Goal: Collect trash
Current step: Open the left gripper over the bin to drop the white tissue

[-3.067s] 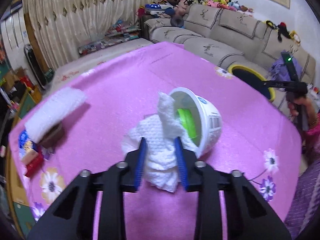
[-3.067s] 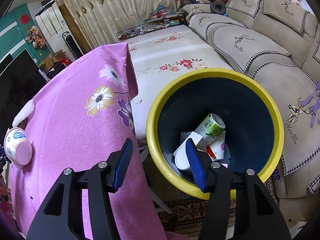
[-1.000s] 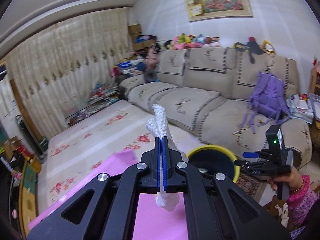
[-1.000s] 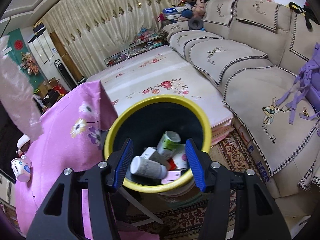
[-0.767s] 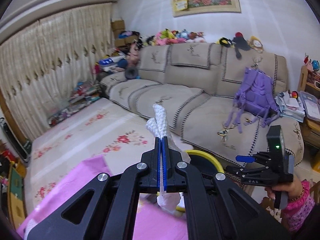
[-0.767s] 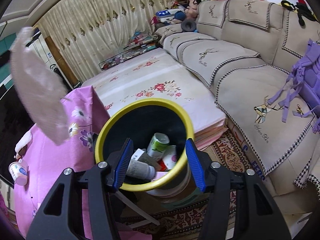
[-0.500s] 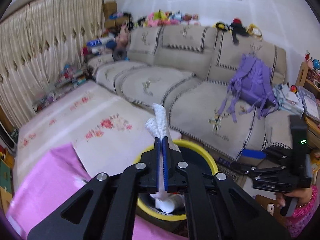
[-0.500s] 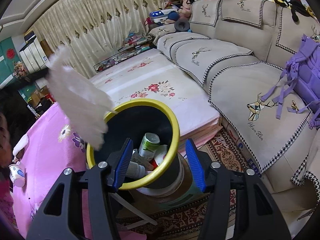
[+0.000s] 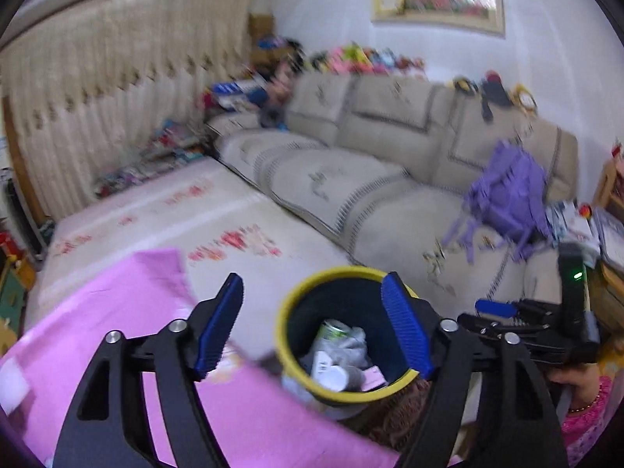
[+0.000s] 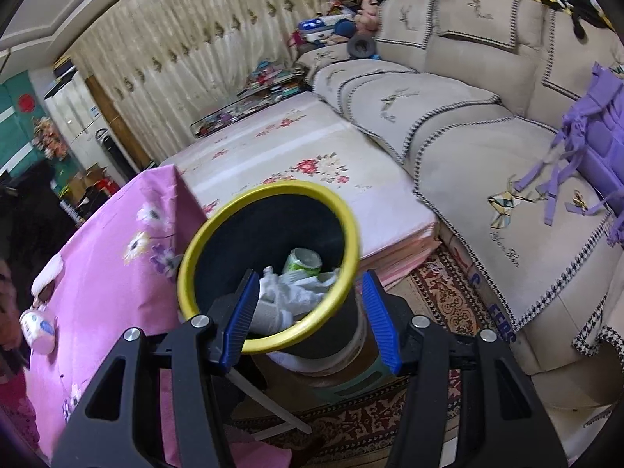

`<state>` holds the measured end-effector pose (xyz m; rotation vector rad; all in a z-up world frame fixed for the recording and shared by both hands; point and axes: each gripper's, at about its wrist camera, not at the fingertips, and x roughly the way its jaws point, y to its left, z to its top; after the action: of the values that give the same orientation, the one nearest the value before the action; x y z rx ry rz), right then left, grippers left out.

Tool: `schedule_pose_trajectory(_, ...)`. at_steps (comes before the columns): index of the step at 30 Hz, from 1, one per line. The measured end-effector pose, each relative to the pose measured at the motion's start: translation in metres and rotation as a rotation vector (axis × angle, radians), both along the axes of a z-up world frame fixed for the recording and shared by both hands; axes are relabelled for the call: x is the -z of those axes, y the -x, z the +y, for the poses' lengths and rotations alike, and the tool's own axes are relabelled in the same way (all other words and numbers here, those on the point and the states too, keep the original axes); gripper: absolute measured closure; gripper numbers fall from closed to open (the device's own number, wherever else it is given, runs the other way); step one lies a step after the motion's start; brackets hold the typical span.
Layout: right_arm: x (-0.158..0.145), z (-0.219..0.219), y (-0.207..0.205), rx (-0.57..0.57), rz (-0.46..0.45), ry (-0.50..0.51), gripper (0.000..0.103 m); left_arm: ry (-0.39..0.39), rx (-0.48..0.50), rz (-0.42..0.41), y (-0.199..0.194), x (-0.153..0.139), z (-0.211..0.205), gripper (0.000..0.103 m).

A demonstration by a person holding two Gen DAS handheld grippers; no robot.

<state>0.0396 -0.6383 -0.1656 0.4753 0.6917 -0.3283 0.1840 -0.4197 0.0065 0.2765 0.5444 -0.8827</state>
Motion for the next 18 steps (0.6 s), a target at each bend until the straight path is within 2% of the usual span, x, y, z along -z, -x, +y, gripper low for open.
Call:
schedule_pose_trajectory(1, -0.001, 0.007, -0.002, -0.020, -0.005, 0.002, 0.051, 0.018, -0.027, -0.019, 0.005, -0.007, 0.019, 0.022)
schedule_pose_trajectory(4, -0.007, 0.033, -0.011, -0.089, -0.027, 0.001, 0.051, 0.054, -0.149, -0.086, 0.020, -0.025, 0.090, 0.020)
schedule_pose_trajectory(8, -0.016, 0.086, -0.037, -0.237, -0.060, 0.000, 0.051, 0.057, -0.322, -0.133, 0.037, -0.028, 0.178, 0.019)
schedule_pose_trajectory(14, -0.024, 0.188, -0.082, -0.507, -0.073, -0.006, 0.051, 0.077, -0.611, -0.094, 0.067, -0.007, 0.316, 0.015)
schedule_pose_trajectory(18, -0.023, 0.278, -0.108, -0.728, -0.072, -0.018, 0.051, 0.098, -0.749, -0.060, 0.081, 0.012, 0.393, 0.013)
